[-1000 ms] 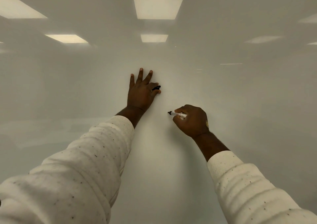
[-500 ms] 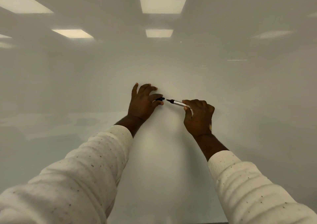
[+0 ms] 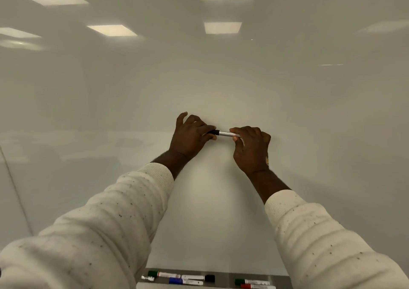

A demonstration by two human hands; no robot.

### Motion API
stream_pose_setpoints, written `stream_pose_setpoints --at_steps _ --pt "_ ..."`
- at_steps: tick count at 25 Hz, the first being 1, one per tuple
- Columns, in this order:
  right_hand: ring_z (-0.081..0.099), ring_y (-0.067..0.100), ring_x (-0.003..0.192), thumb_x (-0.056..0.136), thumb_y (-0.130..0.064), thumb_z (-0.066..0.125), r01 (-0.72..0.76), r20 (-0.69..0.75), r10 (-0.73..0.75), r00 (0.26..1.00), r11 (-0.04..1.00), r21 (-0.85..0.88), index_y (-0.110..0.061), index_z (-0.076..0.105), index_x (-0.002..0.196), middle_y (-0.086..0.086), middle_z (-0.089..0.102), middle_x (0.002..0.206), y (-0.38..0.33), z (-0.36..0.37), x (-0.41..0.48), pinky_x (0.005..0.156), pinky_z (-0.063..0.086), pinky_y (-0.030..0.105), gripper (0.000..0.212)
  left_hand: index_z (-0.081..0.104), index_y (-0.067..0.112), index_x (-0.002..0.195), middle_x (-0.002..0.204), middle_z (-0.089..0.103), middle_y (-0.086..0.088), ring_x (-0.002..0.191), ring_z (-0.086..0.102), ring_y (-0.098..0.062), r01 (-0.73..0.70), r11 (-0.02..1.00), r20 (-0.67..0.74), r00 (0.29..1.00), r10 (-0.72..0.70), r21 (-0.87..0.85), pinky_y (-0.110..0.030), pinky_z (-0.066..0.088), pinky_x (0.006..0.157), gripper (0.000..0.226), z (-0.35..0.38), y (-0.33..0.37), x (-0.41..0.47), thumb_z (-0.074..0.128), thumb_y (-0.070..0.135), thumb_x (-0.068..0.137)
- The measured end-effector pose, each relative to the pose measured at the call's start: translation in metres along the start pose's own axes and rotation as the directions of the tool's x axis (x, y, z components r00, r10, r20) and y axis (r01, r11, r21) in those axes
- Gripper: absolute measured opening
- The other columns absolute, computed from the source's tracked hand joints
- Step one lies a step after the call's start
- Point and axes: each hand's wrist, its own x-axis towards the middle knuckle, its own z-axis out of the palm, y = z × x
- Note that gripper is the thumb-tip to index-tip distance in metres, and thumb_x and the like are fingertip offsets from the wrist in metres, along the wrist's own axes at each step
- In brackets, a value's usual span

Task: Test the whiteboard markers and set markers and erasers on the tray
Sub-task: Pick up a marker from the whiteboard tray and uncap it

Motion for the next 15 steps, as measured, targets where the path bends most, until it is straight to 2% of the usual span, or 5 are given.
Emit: stream_pose_setpoints --at_steps 3,7,15 --pt "0.059 0.020 0.098 0.088 -0.015 0.062 0.030 0.047 -0.031 0.998 0.999 0.013 -0.023 0.069 0.111 -0.007 0.069 0.101 0.000 0.010 -0.009 0.085 0.033 0.039 0.025 0.073 0.028 0.100 0.083 0.070 0.009 0.091 0.060 -0.018 -0.009 0.999 0.047 0.999 0.007 0.043 -0.042 0.030 0.097 0.024 -0.001 -0.002 -0.012 0.061 0.044 0.087" --pt "0.060 0.021 0.096 0.085 -0.010 0.066 0.053 0.088 -0.055 0.995 0.998 0.023 -0.022 0.071 0.108 -0.006 0.070 0.098 -0.003 0.023 -0.020 0.084 0.033 0.039 0.027 0.072 0.028 0.097 0.079 0.069 0.007 0.082 0.059 -0.019 0.016 0.998 0.125 0.992 -0.024 0.066 -0.037 0.028 0.084 0.018 0.000 -0.002 -0.031 0.061 0.039 0.087" --pt "0.061 0.021 0.088 0.077 0.001 0.070 0.060 0.098 -0.075 0.992 0.987 0.148 -0.018 0.072 0.099 -0.005 0.069 0.088 -0.025 0.042 -0.036 0.079 0.037 0.039 0.029 0.072 0.025 0.097 0.074 0.067 0.006 0.074 0.056 -0.019 0.111 0.992 0.184 0.975 -0.122 0.067 -0.034 0.027 0.080 0.016 -0.012 -0.006 -0.071 0.060 0.034 0.089"
